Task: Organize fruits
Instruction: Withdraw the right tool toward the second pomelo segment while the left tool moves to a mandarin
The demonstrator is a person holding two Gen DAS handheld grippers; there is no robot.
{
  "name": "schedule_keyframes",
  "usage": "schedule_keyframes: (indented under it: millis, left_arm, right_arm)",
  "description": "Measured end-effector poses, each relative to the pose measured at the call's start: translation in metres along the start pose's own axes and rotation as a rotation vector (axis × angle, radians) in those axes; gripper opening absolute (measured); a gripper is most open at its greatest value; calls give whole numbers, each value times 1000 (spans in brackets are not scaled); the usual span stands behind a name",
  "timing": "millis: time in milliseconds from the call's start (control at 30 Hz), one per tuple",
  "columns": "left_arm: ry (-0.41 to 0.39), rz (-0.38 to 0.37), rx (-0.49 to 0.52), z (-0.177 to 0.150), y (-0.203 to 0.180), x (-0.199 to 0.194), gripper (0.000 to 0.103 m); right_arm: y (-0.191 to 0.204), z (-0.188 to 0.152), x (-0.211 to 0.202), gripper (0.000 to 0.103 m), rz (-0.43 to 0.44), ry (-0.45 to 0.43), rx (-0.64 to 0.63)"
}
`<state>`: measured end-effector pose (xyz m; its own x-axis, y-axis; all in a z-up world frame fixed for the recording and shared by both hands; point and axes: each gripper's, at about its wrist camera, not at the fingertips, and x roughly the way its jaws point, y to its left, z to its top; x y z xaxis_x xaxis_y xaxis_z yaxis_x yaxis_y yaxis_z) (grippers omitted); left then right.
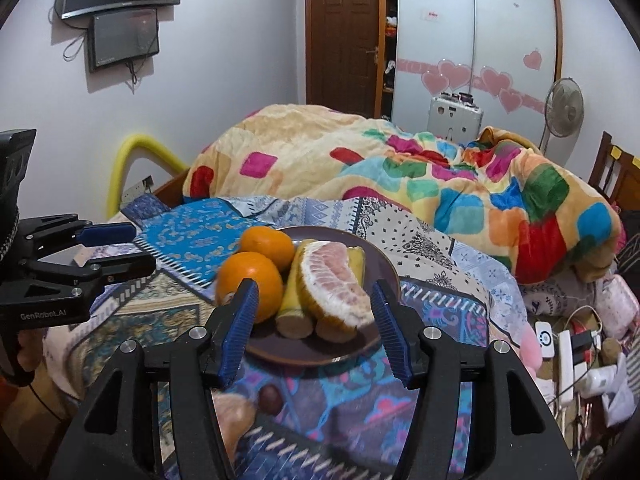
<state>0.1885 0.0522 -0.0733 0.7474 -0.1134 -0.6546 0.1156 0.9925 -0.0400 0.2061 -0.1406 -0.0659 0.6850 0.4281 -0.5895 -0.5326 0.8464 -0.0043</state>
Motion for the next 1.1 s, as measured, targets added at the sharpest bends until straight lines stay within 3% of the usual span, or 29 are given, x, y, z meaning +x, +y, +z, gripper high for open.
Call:
schedule_keyframes:
  millis: [267,500,900,1100]
  left_arm:
    - [38,10,-23,-33,-13,-18,56]
    - [91,-5,-42,-65,-26,-14,56]
    - [170,-8,-17,-103,-40,8,55]
    - [173,-30,-37,-110,-32,16,41]
  right_arm:
    - [15,-23,-43,60,12,-40,4]
    - [26,-50,-53,61,27,-15,2]
    - [43,-93,-21,61,77,85,28]
    - [45,-103,2,61,92,137,44]
